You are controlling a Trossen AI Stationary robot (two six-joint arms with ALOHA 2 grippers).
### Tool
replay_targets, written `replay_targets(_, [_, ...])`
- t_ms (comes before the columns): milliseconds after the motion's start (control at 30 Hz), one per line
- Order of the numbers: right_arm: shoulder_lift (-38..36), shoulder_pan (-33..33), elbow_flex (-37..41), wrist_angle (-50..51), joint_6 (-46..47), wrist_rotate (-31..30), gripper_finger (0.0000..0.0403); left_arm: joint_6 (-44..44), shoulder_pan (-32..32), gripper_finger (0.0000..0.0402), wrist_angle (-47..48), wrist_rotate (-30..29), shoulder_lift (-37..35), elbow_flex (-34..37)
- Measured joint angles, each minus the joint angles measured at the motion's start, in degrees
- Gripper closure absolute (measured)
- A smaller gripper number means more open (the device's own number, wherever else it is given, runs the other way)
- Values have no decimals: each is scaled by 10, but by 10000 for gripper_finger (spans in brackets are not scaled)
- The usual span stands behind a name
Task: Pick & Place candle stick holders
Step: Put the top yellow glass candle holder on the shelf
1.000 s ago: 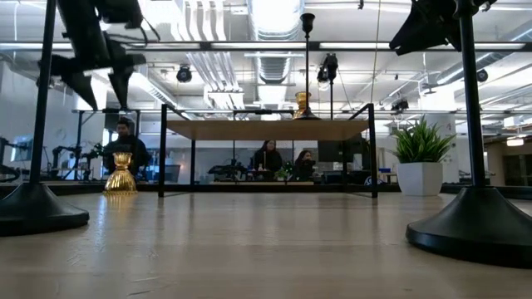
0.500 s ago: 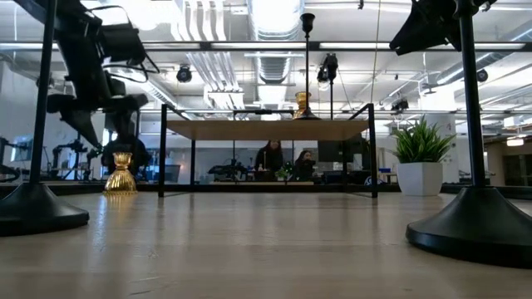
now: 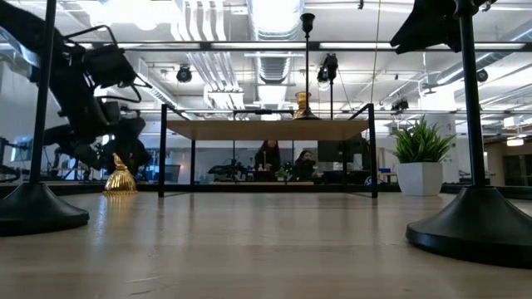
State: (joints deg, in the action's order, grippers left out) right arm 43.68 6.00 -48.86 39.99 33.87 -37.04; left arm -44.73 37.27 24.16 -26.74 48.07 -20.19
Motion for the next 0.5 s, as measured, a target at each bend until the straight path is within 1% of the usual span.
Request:
replay_targets(67, [-4,0,0,2,-1,0,287,13,0,97,-38,-13,-3,21])
replay_targets(300, [-13,0,0,5,-11,-6,301,86,-1,97,-185,-31,-3,92])
replay_targets(500, [-17,0,0,17,-10,-8,311,111,-1,97,-282,-53,-3,133])
